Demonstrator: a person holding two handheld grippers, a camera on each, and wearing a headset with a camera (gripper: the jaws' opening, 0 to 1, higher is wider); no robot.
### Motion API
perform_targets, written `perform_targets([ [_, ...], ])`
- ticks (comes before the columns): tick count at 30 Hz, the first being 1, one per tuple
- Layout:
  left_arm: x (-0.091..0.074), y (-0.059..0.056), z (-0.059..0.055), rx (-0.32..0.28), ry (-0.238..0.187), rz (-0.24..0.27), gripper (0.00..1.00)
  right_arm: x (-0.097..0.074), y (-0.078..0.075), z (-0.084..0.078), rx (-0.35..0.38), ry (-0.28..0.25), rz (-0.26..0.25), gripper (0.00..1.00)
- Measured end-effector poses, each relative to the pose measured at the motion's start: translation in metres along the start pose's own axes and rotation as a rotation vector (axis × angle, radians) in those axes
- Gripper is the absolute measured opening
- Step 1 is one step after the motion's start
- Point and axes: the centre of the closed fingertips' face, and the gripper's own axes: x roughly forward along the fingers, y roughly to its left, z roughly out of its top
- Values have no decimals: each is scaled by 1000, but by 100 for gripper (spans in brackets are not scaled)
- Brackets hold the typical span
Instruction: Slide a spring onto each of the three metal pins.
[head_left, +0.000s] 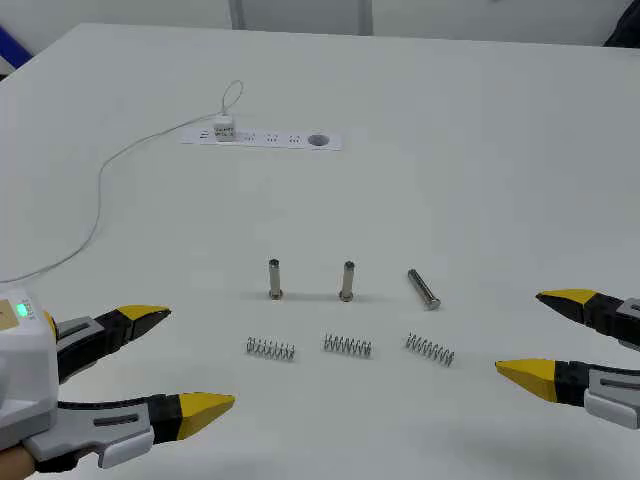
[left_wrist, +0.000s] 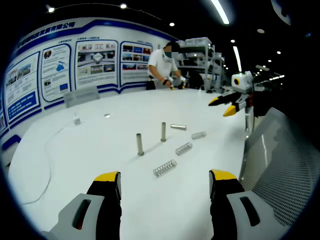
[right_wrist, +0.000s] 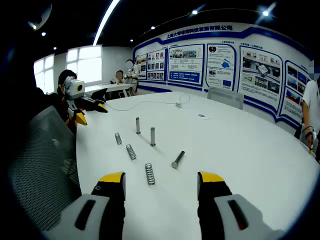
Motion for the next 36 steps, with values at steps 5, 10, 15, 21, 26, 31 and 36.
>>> perform_targets([
  [5, 0, 1, 1, 0, -3, 3, 73, 0, 1, 0, 1, 0, 1, 59],
  [10, -1, 1, 1, 0, -3, 6, 73, 1, 1, 0, 3, 0, 1, 59],
  [15, -2, 1, 2, 1, -3, 7, 73, 0, 1, 0, 5, 0, 0, 59],
  [21, -1, 0, 2, -3, -4, 6, 73, 0, 0, 0, 9, 2, -3, 59],
  [26, -1, 0, 2, -4, -5, 9, 73, 2, -4, 2, 11, 4, -9, 58],
  [31, -1, 0, 3, -6, -6, 10, 72, 6, -10, 4, 12, 9, -17, 56],
  [36, -2, 0, 3, -7, -6, 13, 72, 10, -14, 4, 22, 30, -12, 55],
])
